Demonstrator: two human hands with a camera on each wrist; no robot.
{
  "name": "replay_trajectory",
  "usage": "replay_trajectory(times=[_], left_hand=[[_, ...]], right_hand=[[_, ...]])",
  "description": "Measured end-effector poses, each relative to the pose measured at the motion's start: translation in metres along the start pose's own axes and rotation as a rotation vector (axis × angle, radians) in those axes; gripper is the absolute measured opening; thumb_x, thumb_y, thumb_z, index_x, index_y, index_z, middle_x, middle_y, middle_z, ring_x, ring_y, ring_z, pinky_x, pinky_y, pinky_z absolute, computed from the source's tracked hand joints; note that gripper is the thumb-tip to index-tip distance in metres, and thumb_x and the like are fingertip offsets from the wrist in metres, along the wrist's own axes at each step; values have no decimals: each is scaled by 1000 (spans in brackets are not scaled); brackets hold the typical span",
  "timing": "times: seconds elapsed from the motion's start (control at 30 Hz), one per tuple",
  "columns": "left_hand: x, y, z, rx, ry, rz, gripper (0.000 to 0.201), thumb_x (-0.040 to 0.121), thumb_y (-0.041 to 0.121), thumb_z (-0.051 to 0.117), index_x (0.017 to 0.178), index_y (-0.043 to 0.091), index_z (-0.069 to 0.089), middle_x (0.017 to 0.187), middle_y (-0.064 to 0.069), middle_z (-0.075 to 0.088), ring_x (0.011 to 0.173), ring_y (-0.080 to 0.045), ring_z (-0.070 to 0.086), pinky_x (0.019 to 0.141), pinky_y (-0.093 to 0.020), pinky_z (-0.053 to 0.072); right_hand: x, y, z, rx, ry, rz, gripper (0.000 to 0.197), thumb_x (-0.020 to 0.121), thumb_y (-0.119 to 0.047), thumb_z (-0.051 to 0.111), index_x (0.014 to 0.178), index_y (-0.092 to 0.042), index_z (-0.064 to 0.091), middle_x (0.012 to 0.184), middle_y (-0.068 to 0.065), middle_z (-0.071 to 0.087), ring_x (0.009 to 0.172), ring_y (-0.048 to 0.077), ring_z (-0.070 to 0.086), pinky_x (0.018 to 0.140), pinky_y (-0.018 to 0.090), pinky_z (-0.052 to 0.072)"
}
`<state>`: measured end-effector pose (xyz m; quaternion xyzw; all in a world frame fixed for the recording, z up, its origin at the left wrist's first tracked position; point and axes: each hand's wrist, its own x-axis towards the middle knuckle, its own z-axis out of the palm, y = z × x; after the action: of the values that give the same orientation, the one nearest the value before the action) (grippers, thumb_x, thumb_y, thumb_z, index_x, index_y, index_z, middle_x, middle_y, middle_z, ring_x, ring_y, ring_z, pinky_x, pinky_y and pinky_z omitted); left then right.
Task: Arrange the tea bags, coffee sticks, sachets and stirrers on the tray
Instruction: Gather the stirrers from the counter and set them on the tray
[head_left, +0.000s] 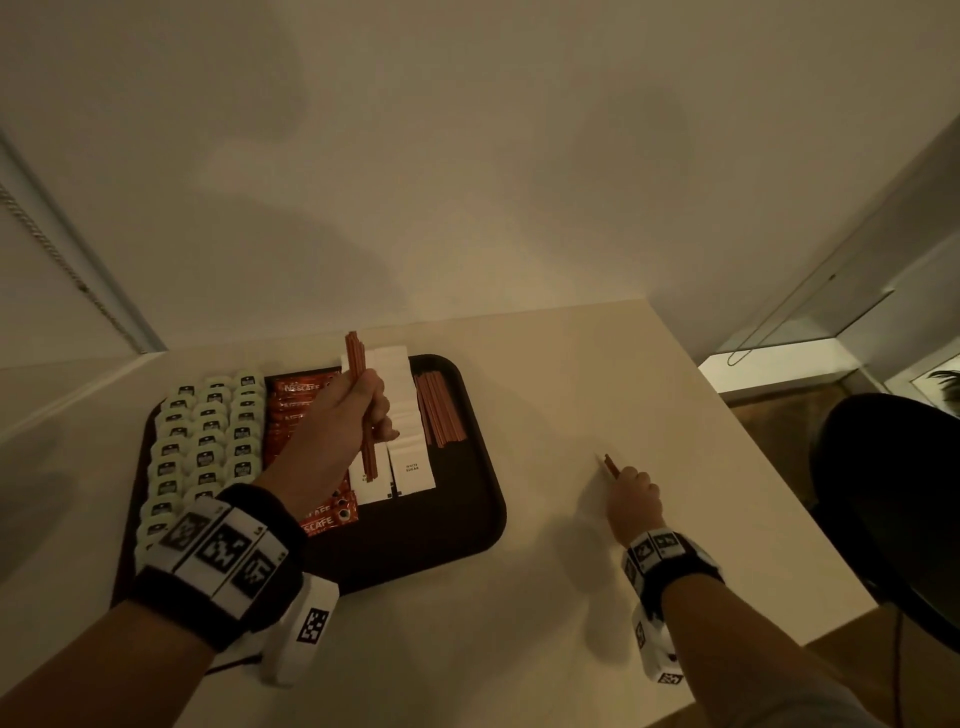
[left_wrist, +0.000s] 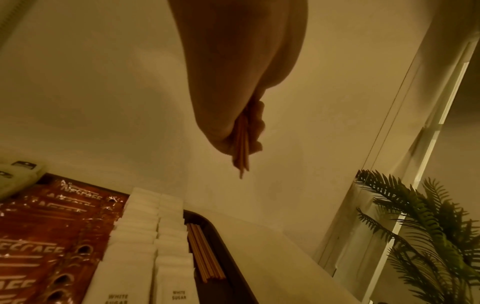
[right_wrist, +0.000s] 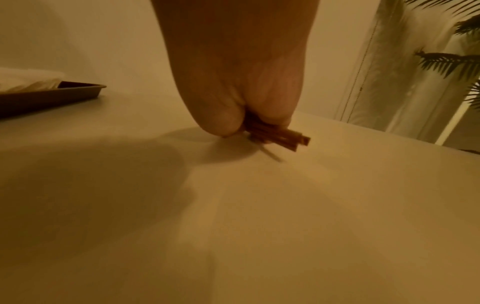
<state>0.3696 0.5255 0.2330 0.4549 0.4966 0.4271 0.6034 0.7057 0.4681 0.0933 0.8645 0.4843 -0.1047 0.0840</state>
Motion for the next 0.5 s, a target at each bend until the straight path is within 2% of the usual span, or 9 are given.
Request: replay_trajectory(times=[0.07, 0.13, 0.17, 0.2, 0.27, 0.3, 0.4, 0.47, 0.5], left_hand=[[-1, -2, -2, 3, -26, -16, 30, 102, 26, 34, 77, 15, 45, 53, 10, 41, 48, -7, 44, 63, -27, 47], [-3, -2, -3, -11, -58, -31, 30, 102, 27, 35, 75, 16, 44, 50, 10, 38, 45, -4, 37, 59, -26, 40], [-4, -2, -3, -18, -70, -37, 29, 101, 27, 37, 75, 16, 45, 51, 10, 38, 46, -4, 35, 59, -26, 38], [-5, -1, -2, -22, -83, -39, 27, 100, 28, 39, 76, 17, 46, 55, 10, 38, 48, -5, 35, 59, -26, 38], [-9, 0, 4, -26, -87, -39, 18, 98, 27, 45, 83, 18, 49, 63, 7, 37, 54, -7, 34, 60, -26, 39], [-12, 2, 7, -13, -75, -33, 15, 97, 27, 47, 86, 17, 50, 66, 5, 36, 55, -8, 34, 60, -26, 39], [-19, 5, 16, 28, -19, 10, 15, 95, 32, 52, 91, 18, 52, 70, 3, 40, 58, -9, 37, 60, -26, 37], [-23, 11, 16, -11, 13, 27, 16, 94, 35, 52, 97, 20, 53, 77, 5, 48, 65, -8, 45, 65, -25, 40], [-25, 14, 14, -44, 29, 29, 15, 95, 36, 50, 100, 23, 53, 86, 5, 55, 75, -8, 53, 72, -26, 44]], right_hand=[[-4, -7, -11, 58, 27, -48, 22, 95, -7, 42, 115, 2, 44, 112, 12, 52, 95, 26, 61, 77, 28, 50], [-6, -24, -28, 169, 51, -184, 25, 85, -1, 59, 106, 9, 50, 88, 9, 51, 71, 25, 57, 64, 29, 49], [-10, -38, -41, 281, 39, -219, 24, 87, 0, 54, 109, 9, 49, 86, 8, 48, 69, 22, 50, 67, 31, 46], [-16, -55, -56, 358, 11, -269, 22, 92, -1, 44, 113, 7, 46, 93, 10, 49, 74, 22, 46, 72, 31, 42], [-34, -93, -89, 483, -75, -400, 22, 96, -3, 32, 113, 4, 45, 108, 19, 53, 84, 26, 49, 74, 32, 41], [-46, -113, -105, 548, -95, -460, 21, 98, -6, 31, 112, 2, 45, 108, 19, 55, 87, 27, 53, 73, 34, 43], [-85, -163, -137, 645, -140, -676, 22, 101, -15, 30, 108, 1, 44, 98, 16, 57, 84, 29, 56, 71, 39, 47], [-107, -189, -147, 606, -123, -814, 18, 100, -10, 32, 108, 4, 41, 91, 18, 55, 75, 34, 55, 66, 43, 46], [-117, -200, -151, 594, -118, -871, 18, 99, -5, 35, 110, 8, 39, 84, 15, 53, 67, 30, 53, 59, 38, 46]])
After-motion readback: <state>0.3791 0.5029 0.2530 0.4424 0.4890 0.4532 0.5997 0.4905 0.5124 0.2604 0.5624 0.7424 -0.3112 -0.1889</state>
